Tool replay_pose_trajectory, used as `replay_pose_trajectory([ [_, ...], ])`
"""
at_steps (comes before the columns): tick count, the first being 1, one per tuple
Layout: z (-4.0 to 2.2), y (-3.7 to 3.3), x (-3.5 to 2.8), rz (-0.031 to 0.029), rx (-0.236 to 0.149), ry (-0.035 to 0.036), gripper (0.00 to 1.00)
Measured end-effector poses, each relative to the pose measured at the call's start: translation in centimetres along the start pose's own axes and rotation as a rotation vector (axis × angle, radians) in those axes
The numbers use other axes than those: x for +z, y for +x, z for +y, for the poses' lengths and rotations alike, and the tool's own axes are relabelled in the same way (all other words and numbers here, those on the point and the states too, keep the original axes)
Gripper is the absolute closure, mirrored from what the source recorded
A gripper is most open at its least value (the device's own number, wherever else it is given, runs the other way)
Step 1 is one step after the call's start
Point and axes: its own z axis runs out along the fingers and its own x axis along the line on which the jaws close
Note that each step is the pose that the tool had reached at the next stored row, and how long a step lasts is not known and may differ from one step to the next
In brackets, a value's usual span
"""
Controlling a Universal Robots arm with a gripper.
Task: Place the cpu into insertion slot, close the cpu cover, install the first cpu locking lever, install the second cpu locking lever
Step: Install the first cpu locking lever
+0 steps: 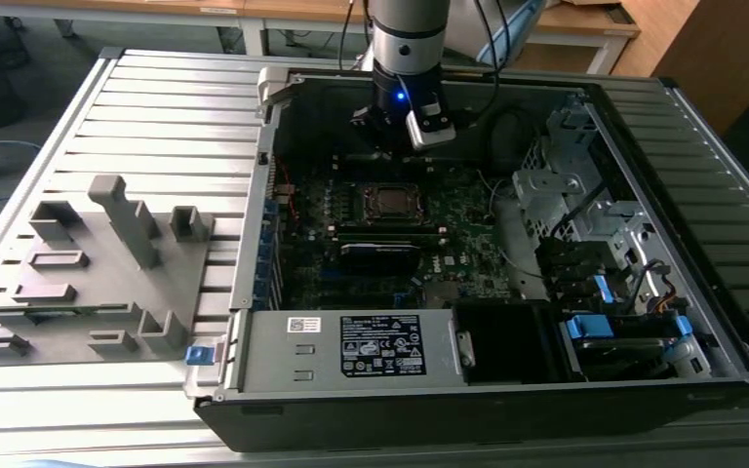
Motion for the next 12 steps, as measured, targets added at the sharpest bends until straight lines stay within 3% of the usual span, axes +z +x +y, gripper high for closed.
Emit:
replay_pose_trajectory([
  [7,-0.05,-0.02,0.01,0.0018,-0.031,-0.0001,0.89],
  [12,-0.54,-0.12,-0.02,0.0022,-0.036,-0.0002,0.89],
])
